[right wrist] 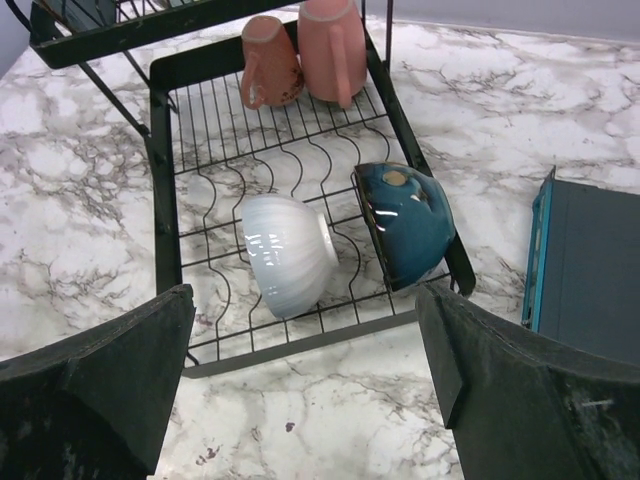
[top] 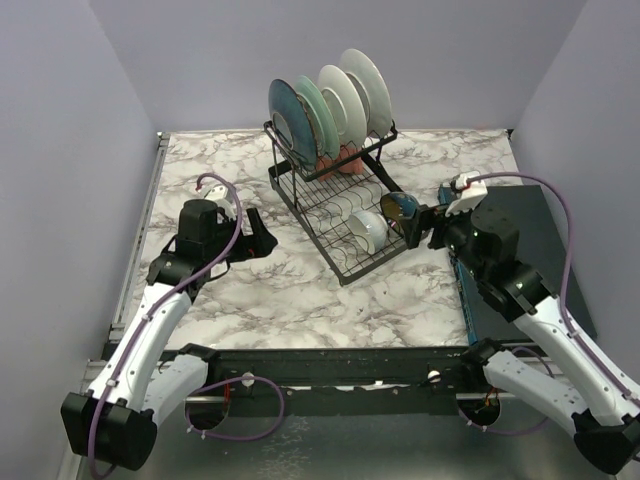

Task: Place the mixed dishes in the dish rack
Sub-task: Reset both arms

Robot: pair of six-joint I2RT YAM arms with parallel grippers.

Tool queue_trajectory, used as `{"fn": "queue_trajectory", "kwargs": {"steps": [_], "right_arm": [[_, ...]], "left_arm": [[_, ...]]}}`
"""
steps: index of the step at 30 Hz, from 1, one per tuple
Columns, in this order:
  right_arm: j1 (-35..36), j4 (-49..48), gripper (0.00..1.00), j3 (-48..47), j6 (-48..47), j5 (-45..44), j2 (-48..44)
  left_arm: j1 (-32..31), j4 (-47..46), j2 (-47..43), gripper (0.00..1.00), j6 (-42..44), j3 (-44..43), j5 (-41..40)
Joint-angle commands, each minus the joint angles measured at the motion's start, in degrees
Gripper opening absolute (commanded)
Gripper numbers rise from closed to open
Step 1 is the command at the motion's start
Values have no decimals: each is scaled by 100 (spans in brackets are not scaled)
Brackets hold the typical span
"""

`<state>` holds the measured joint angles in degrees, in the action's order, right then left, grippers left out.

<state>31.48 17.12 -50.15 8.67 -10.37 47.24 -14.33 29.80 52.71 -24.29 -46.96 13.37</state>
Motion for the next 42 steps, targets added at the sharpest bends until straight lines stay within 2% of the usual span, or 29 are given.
{"fn": "queue_trajectory", "kwargs": {"steps": [1,13,42], "right_arm": [[-2,203,99,320,240,-344,-419],[-2,-1,100,885,243,-469,-1401],[-2,65,100,884,336,-378,-1236]], "left_arm": [[0,-72,-362,99,153,11,-288],[0,-170,-630,99,180,52,-445],[9,-273,-628,99,175,79,-282]]}}
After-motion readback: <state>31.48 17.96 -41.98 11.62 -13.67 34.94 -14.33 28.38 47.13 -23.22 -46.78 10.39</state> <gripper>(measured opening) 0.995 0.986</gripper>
